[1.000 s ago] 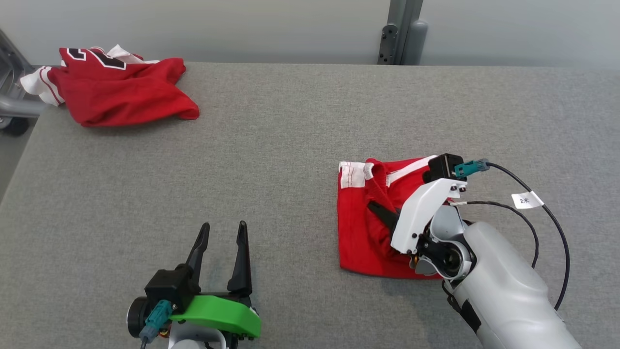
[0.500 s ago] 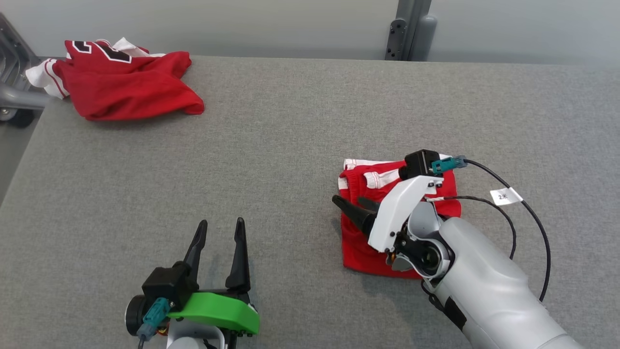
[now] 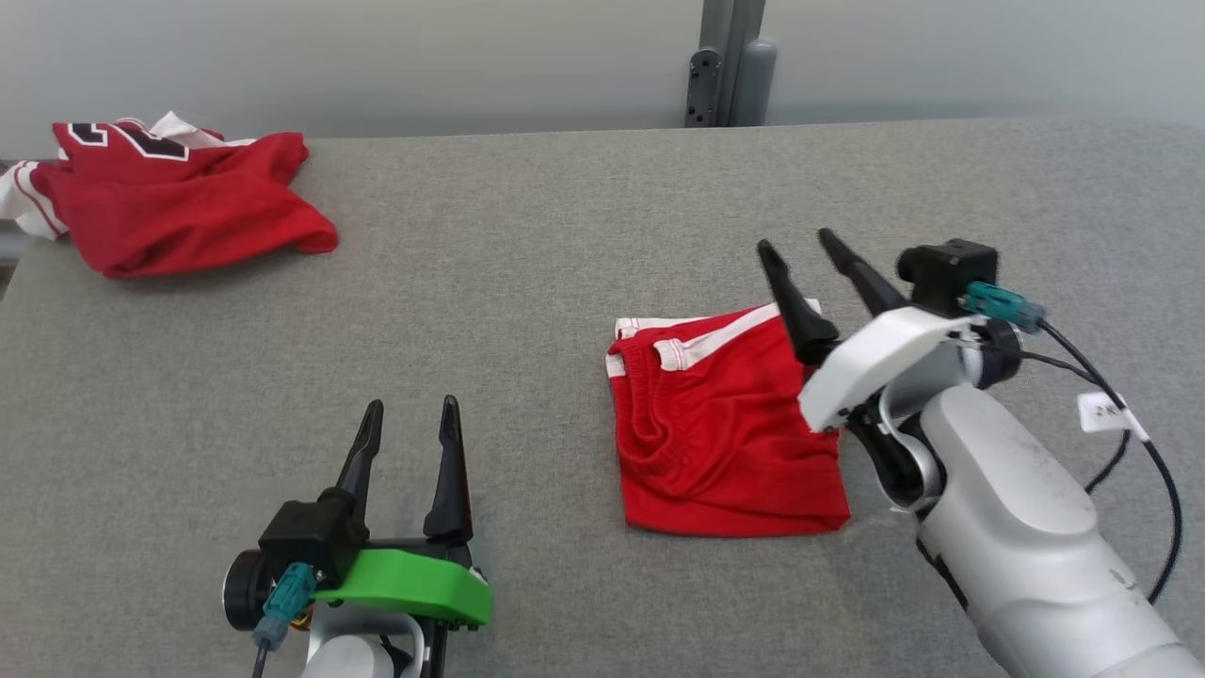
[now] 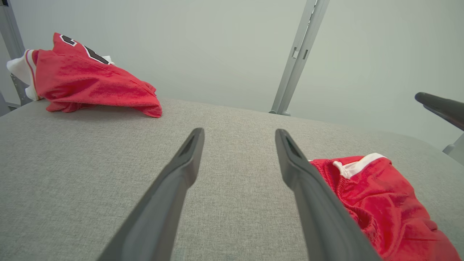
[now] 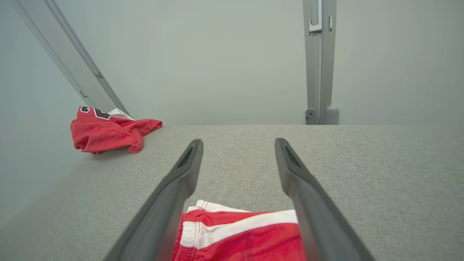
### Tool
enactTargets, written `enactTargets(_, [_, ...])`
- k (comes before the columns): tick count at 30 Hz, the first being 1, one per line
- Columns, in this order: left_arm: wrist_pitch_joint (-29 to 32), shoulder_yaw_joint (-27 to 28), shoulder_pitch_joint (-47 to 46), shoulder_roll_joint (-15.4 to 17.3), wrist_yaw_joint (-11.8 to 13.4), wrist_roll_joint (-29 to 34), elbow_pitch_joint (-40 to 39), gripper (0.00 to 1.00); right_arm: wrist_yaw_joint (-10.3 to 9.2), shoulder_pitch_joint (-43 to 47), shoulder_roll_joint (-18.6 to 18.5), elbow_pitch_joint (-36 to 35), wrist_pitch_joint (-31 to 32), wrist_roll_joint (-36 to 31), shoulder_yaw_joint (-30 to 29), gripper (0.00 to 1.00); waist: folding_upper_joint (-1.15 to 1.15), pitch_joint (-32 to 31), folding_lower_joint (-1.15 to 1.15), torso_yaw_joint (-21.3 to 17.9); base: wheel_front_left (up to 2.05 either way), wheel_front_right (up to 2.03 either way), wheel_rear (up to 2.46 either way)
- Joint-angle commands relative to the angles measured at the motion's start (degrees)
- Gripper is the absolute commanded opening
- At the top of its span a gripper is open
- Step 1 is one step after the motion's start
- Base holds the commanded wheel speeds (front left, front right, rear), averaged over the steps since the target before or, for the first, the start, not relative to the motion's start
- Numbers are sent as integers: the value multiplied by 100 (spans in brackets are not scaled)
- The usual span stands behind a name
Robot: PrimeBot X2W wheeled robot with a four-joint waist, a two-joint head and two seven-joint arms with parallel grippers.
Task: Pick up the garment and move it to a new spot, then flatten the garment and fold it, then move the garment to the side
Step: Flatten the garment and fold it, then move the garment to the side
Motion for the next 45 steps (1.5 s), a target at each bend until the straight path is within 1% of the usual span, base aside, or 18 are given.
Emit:
enactTargets(1, [-4,41,-65,10,-5,84,-19,100,2,196,-47,-89,-213,-216,-208,100,0,-92,0,-161,0,0,0])
enactTargets(4, [-4,76,-46,10,-4,132,-27,100,2,511,-110,-355,-483,-700,-688,100,0,-139,0,-261,0,0,0])
enactTargets(5, [-4,88,-23,10,-1,131,-31,100,2,710,-106,-516,-547,-881,-930,100,0,-157,0,-294,0,0,0])
enactTargets(10, [-4,193,138,11,-30,189,-43,100,2,1575,26,-1378,-648,-1436,-1639,100,0,-216,0,-389,0,0,0])
enactTargets(13, [-4,307,236,18,-23,229,-80,100,2,2074,152,-1876,-663,-1620,-1892,100,0,-235,0,-426,0,0,0])
enactTargets(16, [-4,433,390,20,-18,254,-140,100,2,2471,266,-2298,-662,-1736,-2023,100,0,-250,0,-451,0,0,0])
enactTargets(19, [-4,547,539,22,-7,283,-220,100,2,2746,369,-2548,-664,-1760,-2096,100,0,-266,0,-474,0,0,0])
enactTargets(28, [-3,671,753,16,-57,264,-241,100,2,3016,473,-2726,-667,-1907,-2200,100,0,-373,0,-438,0,0,0])
enactTargets(45, [-3,582,756,11,-9,238,-230,100,2,3024,478,-2534,-668,-1782,-2141,100,0,-447,0,-339,0,0,0])
